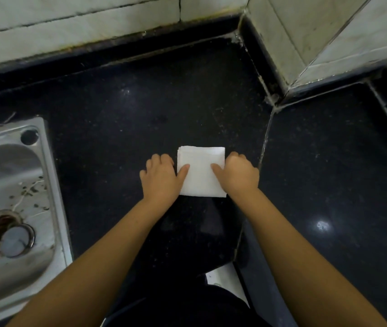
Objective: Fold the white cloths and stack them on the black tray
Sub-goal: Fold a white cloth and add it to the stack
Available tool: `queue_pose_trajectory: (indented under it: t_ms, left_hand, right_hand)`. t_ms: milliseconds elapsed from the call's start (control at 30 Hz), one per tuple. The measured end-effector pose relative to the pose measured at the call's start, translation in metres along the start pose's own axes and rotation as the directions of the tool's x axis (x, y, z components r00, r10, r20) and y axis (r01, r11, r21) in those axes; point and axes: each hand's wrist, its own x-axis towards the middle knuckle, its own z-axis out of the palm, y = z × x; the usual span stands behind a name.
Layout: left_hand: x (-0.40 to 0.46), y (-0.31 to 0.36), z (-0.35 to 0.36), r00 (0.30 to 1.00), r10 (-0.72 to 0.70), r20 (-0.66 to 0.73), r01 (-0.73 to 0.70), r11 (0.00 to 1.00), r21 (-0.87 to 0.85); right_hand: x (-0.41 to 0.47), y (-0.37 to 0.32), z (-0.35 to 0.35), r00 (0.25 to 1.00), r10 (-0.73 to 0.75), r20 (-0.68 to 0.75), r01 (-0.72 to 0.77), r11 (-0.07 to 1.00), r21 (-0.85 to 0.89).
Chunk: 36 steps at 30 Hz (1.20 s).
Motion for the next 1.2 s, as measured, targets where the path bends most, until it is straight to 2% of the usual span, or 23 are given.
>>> queue_pose_trajectory:
  t_ms: [100,200,233,300,333,400,467,500,600,700,767,967,1100,1200]
  left_hand:
    - [-0.002,0.016,0.002,0.999,0.011,0.034,-0.015,0.995,0.102]
    - [-0.003,0.03,-0.003,0.996,0.035,0.079,-0.044,0.993,0.113]
    - [-0.005,0.032,-0.007,0.995,0.04,0.088,-0.045,0.997,0.055]
    - [-0.012,0.03,-0.018,0.992,0.022,0.122,0.004,0.978,-0.211]
    - [-0.018,0.027,-0.024,0.989,0.018,0.147,0.036,0.933,-0.357]
    - [-0.035,0.021,-0.037,0.983,0.021,0.182,0.087,0.819,-0.567]
    - [-0.054,0.018,-0.046,0.978,0.018,0.208,0.134,0.709,-0.692]
    - [-0.065,0.018,-0.05,0.976,0.019,0.217,0.15,0.664,-0.733]
    - [-0.093,0.02,-0.058,0.962,0.04,0.27,0.213,0.511,-0.833]
    - [-0.118,0.023,-0.063,0.936,0.071,0.345,0.299,0.354,-0.886]
    - [-0.133,0.029,-0.065,0.918,0.107,0.383,0.339,0.291,-0.895]
    - [-0.18,0.054,-0.049,0.86,0.289,0.421,0.291,0.4,-0.869]
    - [-0.222,0.052,-0.029,0.767,0.423,0.482,0.251,0.493,-0.833]
    - [-0.26,0.045,-0.007,0.665,0.486,0.567,0.244,0.577,-0.78]
  right_hand:
    - [-0.005,-0.009,0.001,1.0,-0.021,0.007,0.022,0.999,-0.042]
    - [-0.011,-0.012,-0.002,1.0,-0.01,0.018,0.009,0.998,0.058]
    - [-0.013,-0.009,-0.003,1.0,0.006,0.024,-0.009,0.989,0.149]
    - [-0.02,0.0,-0.008,0.998,0.029,0.047,-0.045,0.914,0.403]
    - [-0.024,0.005,-0.012,0.997,0.033,0.069,-0.065,0.837,0.544]
    - [-0.036,0.015,-0.02,0.989,0.013,0.146,-0.124,0.61,0.783]
    - [-0.053,0.022,-0.028,0.971,-0.044,0.234,-0.198,0.395,0.897]
    - [-0.062,0.025,-0.032,0.962,-0.079,0.26,-0.221,0.329,0.918]
    - [-0.09,0.035,-0.039,0.955,-0.136,0.262,-0.223,0.248,0.943]
    - [-0.121,0.05,-0.043,0.969,-0.126,0.211,-0.18,0.219,0.959]
    - [-0.144,0.065,-0.048,0.978,-0.099,0.182,-0.163,0.174,0.971]
    - [-0.228,0.12,-0.036,0.998,0.06,0.026,-0.027,0.016,1.0]
    - [-0.292,0.145,0.0,0.971,0.235,-0.032,0.05,-0.069,0.996]
    - [-0.35,0.158,0.039,0.919,0.393,-0.03,0.094,-0.143,0.985]
